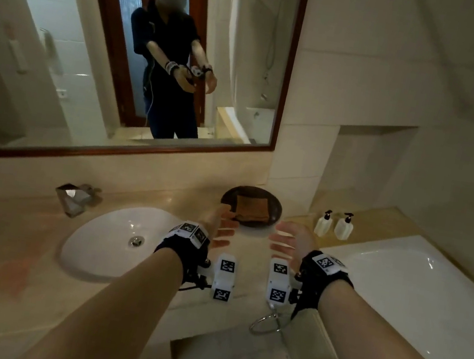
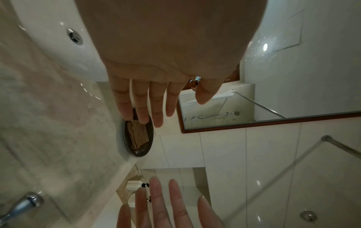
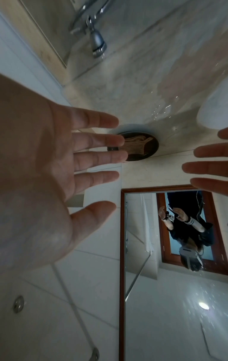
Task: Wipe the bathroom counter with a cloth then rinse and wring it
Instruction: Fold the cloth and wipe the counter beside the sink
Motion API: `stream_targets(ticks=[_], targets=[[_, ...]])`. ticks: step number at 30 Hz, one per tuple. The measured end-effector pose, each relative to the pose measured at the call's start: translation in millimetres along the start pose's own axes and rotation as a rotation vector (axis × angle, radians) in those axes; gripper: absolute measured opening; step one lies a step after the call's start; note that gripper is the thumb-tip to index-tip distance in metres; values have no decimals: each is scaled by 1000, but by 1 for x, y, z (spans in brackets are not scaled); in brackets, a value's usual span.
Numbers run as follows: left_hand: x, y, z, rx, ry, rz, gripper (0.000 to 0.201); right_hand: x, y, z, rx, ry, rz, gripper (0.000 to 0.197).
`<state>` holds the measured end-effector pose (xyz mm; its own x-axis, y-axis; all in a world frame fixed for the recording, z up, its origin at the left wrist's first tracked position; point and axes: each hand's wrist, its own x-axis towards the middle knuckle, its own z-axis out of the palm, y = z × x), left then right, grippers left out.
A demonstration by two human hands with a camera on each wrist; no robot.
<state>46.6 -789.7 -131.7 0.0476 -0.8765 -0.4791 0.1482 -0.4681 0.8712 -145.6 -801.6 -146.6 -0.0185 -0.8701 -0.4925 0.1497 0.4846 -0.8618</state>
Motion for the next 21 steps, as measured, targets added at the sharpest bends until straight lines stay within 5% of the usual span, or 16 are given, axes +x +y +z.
stream_targets(ticks=[9, 21], targets=[[158, 12, 27, 31, -6, -133, 29, 160, -14, 0, -19, 25, 97, 21], [344, 22, 51, 18, 167, -254, 22, 374, -23, 13, -126, -50, 320, 21]])
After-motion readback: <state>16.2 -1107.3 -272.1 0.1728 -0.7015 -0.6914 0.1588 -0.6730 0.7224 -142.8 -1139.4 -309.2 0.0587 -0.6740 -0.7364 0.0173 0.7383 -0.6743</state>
